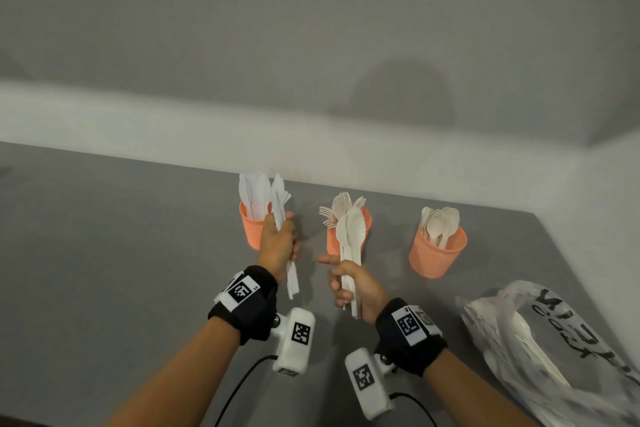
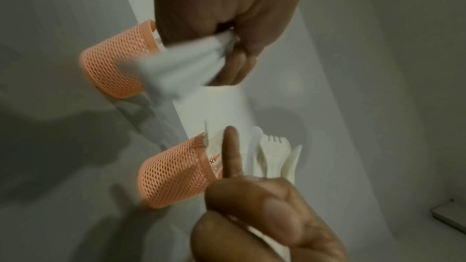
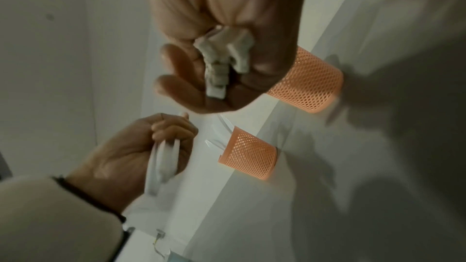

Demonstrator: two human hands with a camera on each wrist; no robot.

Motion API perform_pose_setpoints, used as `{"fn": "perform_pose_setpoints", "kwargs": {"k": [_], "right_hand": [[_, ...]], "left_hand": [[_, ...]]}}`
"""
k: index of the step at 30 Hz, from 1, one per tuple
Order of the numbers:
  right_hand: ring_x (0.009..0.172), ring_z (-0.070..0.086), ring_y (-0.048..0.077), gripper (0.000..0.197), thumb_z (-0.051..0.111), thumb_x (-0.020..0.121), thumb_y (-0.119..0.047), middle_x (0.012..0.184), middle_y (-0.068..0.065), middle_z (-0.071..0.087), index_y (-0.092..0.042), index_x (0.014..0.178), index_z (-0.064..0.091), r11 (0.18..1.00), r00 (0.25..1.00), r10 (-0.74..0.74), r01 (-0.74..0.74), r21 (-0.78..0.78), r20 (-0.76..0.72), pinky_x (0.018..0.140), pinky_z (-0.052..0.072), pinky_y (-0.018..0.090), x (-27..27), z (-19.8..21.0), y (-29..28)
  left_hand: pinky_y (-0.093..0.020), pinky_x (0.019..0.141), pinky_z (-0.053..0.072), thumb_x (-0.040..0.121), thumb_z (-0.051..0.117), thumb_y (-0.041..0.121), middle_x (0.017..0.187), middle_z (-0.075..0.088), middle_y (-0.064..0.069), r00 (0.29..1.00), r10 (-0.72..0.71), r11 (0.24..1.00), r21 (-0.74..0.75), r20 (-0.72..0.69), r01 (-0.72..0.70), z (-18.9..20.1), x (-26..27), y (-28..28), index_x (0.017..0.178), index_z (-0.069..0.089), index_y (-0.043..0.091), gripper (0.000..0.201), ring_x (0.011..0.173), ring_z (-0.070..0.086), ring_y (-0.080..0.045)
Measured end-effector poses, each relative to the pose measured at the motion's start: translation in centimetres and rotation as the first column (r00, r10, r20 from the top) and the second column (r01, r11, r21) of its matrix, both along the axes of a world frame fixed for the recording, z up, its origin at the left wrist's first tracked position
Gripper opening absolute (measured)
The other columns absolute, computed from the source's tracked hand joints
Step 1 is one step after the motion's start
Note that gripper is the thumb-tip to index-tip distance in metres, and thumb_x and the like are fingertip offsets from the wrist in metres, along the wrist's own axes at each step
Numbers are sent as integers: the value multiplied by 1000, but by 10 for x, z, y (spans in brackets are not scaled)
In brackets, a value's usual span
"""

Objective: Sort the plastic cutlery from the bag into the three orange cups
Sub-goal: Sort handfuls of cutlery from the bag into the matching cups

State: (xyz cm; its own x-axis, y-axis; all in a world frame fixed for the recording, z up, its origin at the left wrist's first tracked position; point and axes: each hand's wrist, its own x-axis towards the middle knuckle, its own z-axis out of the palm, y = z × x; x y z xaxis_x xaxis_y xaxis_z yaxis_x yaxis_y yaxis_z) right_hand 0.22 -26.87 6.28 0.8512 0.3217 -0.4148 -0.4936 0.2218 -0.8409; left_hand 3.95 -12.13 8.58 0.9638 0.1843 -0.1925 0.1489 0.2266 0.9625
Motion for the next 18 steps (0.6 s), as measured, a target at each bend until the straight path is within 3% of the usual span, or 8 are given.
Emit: {"fn": "perform_pose_setpoints", "kwargs": {"k": [4,7,11,15,18], "right_hand": [[28,28,3,37,26,86,-4,40,-4,41,-8,99,61,983,994,97,-87,159,-57,31,30,15,2,9,-4],[27,29,3,43,25,84,-4,39,-4,40,-7,92,67,951,979,187,-160,263,-82,29,30,15,5,13,-5],[28,32,2,41,35,78,-11,43,-4,46,-12,89,74,912,946,322,-298,282,-43,31,33,14,7,16,-5],[29,33,2,41,41,74,-16,50,-2,53,-10,106,65,902,925,378,-359,238,-40,31,33,13,13,13,-6],[29,33,3,44,48,72,-19,54,-2,56,-11,114,60,905,919,393,-383,187,-22,32,33,13,16,11,-7]], "left_hand": [[-17,34,20,90,57,27,42,24,9,970,-236,972,9,-56,237,2,-6,-4,74,48,16,22,34,20,-6],[-16,34,21,86,60,40,43,27,8,933,-343,937,28,-110,348,0,-9,-9,90,51,12,29,35,22,-6],[-15,35,23,88,57,39,56,37,4,938,-332,943,-15,-95,332,1,-8,-9,97,56,7,32,35,27,-4],[-14,35,25,90,56,33,81,58,-2,959,-274,961,11,-70,275,2,-3,-7,108,62,5,34,38,29,-4],[-13,36,31,90,56,32,95,61,-6,968,-245,969,25,-60,246,1,4,-4,110,64,10,31,47,31,-6]]}}
